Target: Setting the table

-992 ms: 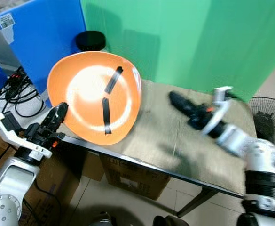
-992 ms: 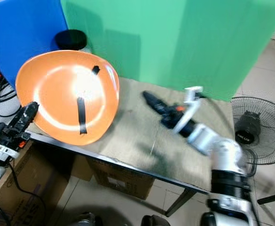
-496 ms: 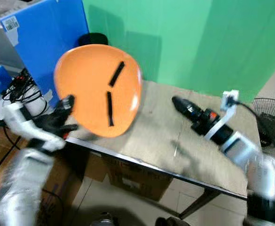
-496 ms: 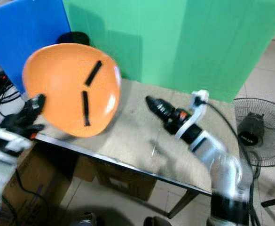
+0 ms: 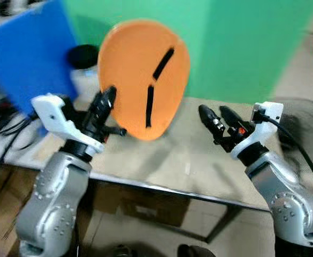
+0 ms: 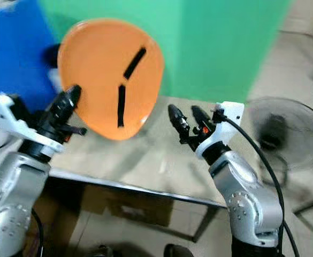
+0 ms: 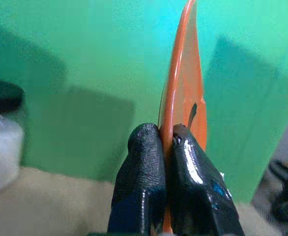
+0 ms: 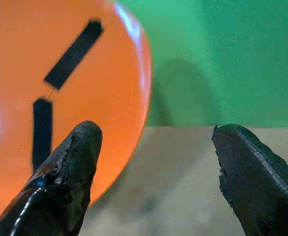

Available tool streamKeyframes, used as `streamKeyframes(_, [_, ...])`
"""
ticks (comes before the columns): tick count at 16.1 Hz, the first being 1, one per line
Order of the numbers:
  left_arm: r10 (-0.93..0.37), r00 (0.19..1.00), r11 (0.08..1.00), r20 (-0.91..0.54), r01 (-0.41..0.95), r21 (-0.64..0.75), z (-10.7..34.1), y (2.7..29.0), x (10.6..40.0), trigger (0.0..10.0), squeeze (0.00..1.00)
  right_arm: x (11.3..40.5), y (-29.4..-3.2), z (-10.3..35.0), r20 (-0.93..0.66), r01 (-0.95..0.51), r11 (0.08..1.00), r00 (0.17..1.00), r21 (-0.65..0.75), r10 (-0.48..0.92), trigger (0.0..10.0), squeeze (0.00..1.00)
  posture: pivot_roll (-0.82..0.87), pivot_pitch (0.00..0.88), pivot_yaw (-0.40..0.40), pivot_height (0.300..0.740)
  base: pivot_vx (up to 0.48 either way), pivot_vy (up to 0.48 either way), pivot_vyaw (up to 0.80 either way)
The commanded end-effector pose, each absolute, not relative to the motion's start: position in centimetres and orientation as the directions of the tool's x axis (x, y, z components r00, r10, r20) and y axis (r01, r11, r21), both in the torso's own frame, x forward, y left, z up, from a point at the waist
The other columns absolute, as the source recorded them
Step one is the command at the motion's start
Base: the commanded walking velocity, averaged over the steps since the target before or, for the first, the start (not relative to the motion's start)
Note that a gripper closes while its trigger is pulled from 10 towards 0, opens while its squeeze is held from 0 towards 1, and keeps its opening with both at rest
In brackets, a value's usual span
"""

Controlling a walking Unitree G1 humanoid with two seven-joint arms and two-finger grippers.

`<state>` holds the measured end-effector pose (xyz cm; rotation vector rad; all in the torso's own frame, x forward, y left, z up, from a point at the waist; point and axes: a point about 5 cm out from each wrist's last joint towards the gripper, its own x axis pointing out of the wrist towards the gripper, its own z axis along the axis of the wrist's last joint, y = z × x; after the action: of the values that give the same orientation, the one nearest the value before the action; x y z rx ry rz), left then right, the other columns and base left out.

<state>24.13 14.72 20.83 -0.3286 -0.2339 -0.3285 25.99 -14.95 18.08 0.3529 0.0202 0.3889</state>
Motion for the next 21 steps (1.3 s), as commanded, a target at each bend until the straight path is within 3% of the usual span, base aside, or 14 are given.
streamKeyframes(1, [-0.247,0.917,0.92,0.315,0.324,-0.222,21.5,14.9,23.9,10.0,0.0,25.7,-14.9,18.8,0.08,-0.35,0.884,0.936,0.308,0.343,10.0,0.0,-0.07,0.026,0.089,0.74,0.0,0.0,-0.8])
streamKeyframes(4, [-0.217,0.937,0.954,0.273,0.263,-0.145,20.6,14.6,23.7,10.0,0.0,25.5,-15.1,18.5,0.071,-0.311,0.911,0.95,0.271,0.304,10.0,0.0,-0.07,0.009,0.077,0.74,0.0,0.0,-0.8])
streamKeyframes(8, [-0.101,0.956,0.973,0.276,0.153,-0.171,20.5,15.8,23.6,10.0,0.0,26.1,-14.2,18.7,0.09,-0.332,0.913,0.943,0.238,0.32,10.0,0.0,-0.06,0.0,0.042,0.74,0.0,0.0,-0.8])
streamKeyframes(13, [-0.053,0.981,0.999,0.188,0.05,0.017,19.2,16.5,23.6,10.0,0.0,27.1,-13.8,18.2,0.05,-0.342,0.925,0.94,0.165,0.339,10.0,0.0,-0.05,0.0,0.037,0.74,0.0,0.0,-0.8])
streamKeyframes(21, [0.006,0.984,1.0,0.178,-0.01,0.021,19.1,16.5,24.3,10.0,0.0,27.4,-14.1,18.1,0.045,-0.331,0.937,0.944,0.11,0.328,10.0,0.0,-0.07,0.009,0.04,0.74,0.0,0.0,-0.8])
